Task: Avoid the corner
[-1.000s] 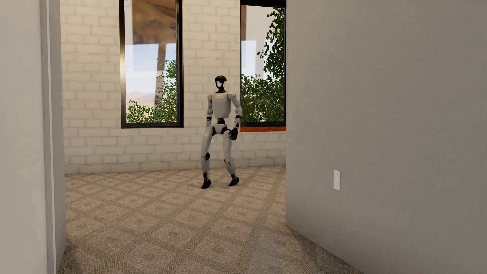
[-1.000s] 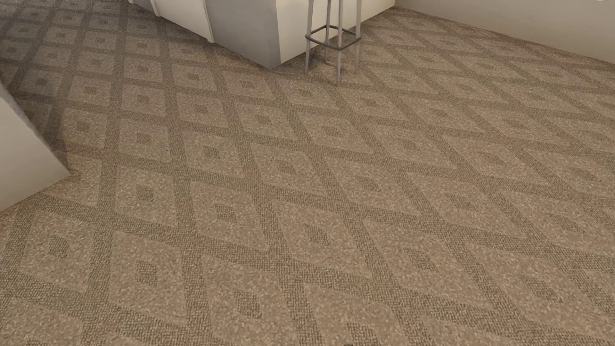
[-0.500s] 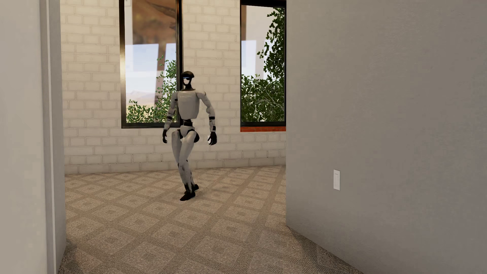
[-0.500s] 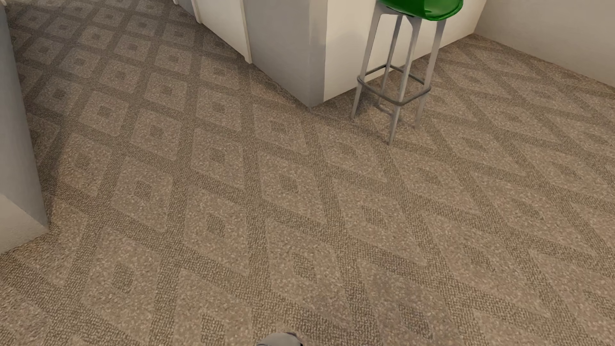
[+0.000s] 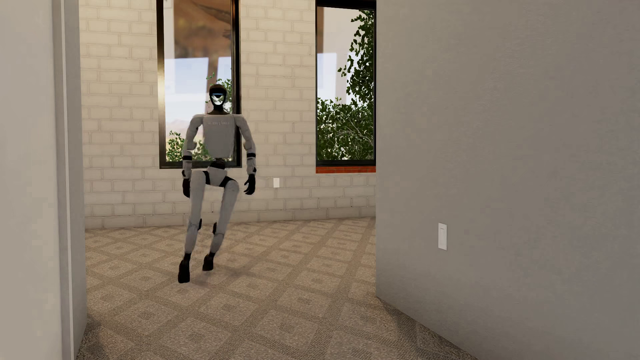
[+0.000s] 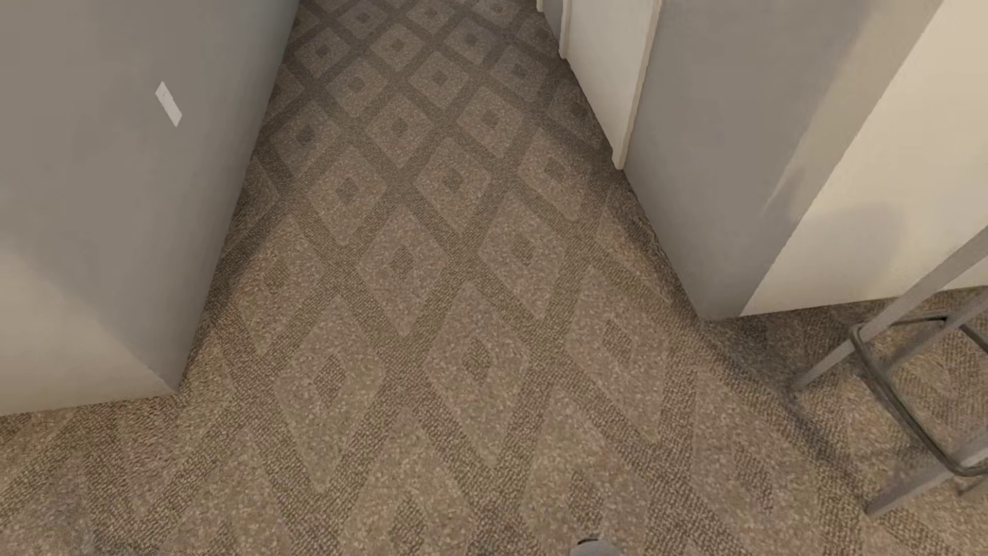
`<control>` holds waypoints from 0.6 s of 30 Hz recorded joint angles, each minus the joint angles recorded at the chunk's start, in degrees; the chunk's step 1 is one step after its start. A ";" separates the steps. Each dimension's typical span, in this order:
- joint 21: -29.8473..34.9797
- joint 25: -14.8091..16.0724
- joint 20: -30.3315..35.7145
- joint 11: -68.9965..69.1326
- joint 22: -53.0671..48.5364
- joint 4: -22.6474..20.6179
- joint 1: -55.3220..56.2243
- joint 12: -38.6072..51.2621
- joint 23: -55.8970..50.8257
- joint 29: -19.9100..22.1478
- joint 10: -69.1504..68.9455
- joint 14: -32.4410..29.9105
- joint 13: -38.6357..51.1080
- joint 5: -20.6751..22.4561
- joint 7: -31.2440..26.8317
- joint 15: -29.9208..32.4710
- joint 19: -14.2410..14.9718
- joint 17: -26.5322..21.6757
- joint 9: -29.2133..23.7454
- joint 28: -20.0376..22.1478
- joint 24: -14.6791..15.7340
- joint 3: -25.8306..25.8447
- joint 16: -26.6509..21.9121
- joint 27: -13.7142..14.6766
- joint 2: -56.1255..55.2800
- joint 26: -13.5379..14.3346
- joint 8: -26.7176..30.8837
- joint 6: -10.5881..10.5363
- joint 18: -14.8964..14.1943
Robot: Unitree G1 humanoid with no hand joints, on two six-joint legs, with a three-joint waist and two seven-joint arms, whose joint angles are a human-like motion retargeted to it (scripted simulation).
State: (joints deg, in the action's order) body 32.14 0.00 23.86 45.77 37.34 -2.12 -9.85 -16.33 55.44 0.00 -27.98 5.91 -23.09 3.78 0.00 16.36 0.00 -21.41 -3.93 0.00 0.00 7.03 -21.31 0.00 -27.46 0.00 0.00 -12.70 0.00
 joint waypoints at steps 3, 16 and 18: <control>-0.06 0.00 -2.20 -19.86 -9.68 5.34 -7.61 1.64 -0.16 0.00 -0.09 -7.62 -1.39 -3.92 0.00 -30.47 0.00 1.52 1.80 0.00 0.00 2.87 -2.38 0.00 -6.12 0.00 0.00 2.59 0.00; -8.12 0.00 0.54 -23.20 16.94 9.04 36.19 -6.80 -12.13 0.00 -10.57 7.04 19.92 3.16 0.00 -34.84 0.00 -5.71 -1.36 0.00 0.00 -22.34 -2.83 0.00 41.93 0.00 0.00 6.42 0.00; -9.90 0.00 -1.06 -22.49 18.78 11.47 40.21 -8.06 -15.17 0.00 0.83 8.16 23.95 1.85 0.00 -37.16 0.00 -6.58 -0.07 0.00 0.00 -25.80 -3.29 0.00 47.44 0.00 0.00 6.46 0.00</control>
State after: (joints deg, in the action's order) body 22.23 0.00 22.80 23.28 56.12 9.36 30.36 -24.39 40.27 0.00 -27.15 14.07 0.86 5.63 0.00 -20.80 0.00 -27.99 -4.01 0.00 0.00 -18.78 -24.60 0.00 19.98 0.00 0.00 -6.24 0.00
